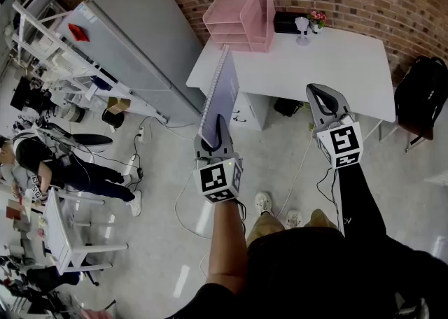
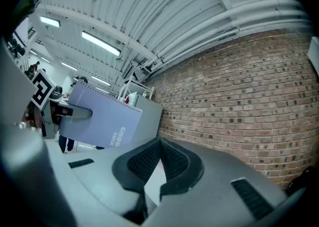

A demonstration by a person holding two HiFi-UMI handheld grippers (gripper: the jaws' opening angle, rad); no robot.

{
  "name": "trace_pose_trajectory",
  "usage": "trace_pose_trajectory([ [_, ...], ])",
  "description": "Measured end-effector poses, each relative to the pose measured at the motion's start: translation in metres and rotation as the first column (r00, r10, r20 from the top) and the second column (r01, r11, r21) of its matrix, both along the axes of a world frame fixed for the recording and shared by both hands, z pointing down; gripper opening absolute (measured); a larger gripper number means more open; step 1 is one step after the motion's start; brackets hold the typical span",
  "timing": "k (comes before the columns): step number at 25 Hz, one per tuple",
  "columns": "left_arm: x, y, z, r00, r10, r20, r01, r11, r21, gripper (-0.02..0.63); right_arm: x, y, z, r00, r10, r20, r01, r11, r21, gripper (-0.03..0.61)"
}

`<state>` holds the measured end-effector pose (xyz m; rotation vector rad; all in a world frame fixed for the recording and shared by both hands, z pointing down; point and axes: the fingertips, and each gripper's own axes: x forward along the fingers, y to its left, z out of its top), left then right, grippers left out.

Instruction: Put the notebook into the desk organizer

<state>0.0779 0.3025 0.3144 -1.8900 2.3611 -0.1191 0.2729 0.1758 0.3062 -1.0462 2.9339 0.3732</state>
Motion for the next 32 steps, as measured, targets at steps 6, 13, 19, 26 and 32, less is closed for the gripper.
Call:
trace_pose_trajectory([
  [6, 0.005, 0.001, -0.007, 1.0, -0.001, 0.006, 0.001, 1.0, 0.008, 0.04, 0.003, 0.001, 0.001, 1.0, -0.012, -0.007, 0.012, 1.0, -0.004, 0.021],
  [13, -0.001, -0.004, -0.006, 1.0, 0.003, 0.004, -0.003, 1.0, 0.012, 0.04, 0.004, -0.006, 0.003, 1.0, -0.011, 0.014, 0.011, 1.0, -0.01, 0.021],
  [19, -0.014, -0.02, -0.005, 1.0, 0.012, 0.002, -0.012, 1.0, 0.009, 0.04, -0.005, -0.021, 0.007, 1.0, -0.001, 0.005, 0.001, 1.0, -0.007, 0.021],
  [26, -0.049, -0.059, -0.005, 1.0, 0.026, -0.006, -0.025, 0.999, 0.021, 0.04, -0.036, -0.059, 0.01, 1.0, 0.017, -0.013, -0.017, 1.0, 0.0, 0.021],
  [32, -0.089, -0.111, -0.004, 0.999, 0.045, -0.017, -0.045, 0.999, 0.024, 0.04, -0.073, -0.107, 0.003, 0.999, 0.032, -0.028, -0.032, 0.999, 0.015, 0.021],
])
